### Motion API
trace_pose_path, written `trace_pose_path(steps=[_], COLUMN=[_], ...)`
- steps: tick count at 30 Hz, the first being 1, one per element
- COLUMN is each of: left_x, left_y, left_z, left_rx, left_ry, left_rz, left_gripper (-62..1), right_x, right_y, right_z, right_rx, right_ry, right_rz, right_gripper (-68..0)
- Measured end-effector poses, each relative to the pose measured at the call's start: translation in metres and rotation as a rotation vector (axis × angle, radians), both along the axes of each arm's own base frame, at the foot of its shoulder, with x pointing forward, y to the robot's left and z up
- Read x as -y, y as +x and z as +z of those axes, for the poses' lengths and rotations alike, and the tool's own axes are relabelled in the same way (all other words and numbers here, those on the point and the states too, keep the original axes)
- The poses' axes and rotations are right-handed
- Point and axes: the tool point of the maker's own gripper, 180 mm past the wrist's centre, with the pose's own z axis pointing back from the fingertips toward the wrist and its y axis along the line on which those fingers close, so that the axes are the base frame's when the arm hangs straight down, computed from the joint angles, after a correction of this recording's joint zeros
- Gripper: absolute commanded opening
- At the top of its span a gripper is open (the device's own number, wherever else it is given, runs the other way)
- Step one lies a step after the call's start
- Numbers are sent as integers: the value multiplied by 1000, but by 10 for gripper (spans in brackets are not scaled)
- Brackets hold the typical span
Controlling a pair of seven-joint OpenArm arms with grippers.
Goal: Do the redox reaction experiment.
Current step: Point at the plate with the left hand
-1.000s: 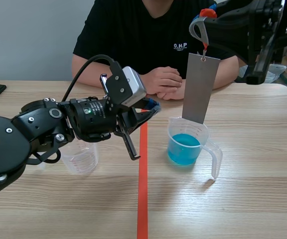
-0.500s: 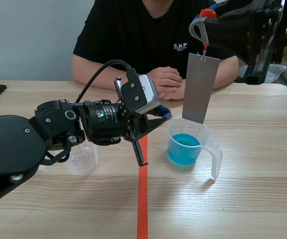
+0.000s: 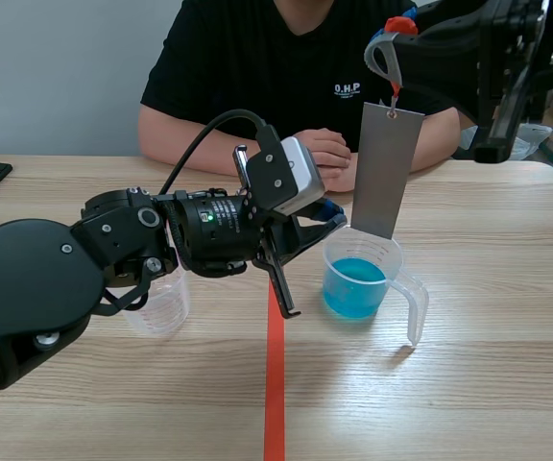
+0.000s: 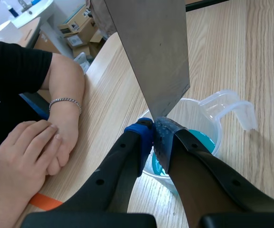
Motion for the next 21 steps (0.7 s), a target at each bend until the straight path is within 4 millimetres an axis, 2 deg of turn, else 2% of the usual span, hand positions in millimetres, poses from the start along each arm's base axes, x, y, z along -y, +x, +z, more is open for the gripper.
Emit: trace_pose_path(steps=[21], left_x=[-1], left_y=[2], left_z=[1], left_rx=[7], left_ry=[-1], left_rz=[8], left_gripper=[-562], right_x=[0], right_y=[0], right_z=[0], right_rx=[0], right_ry=[0], right_rz=[0], right_gripper=[-660])
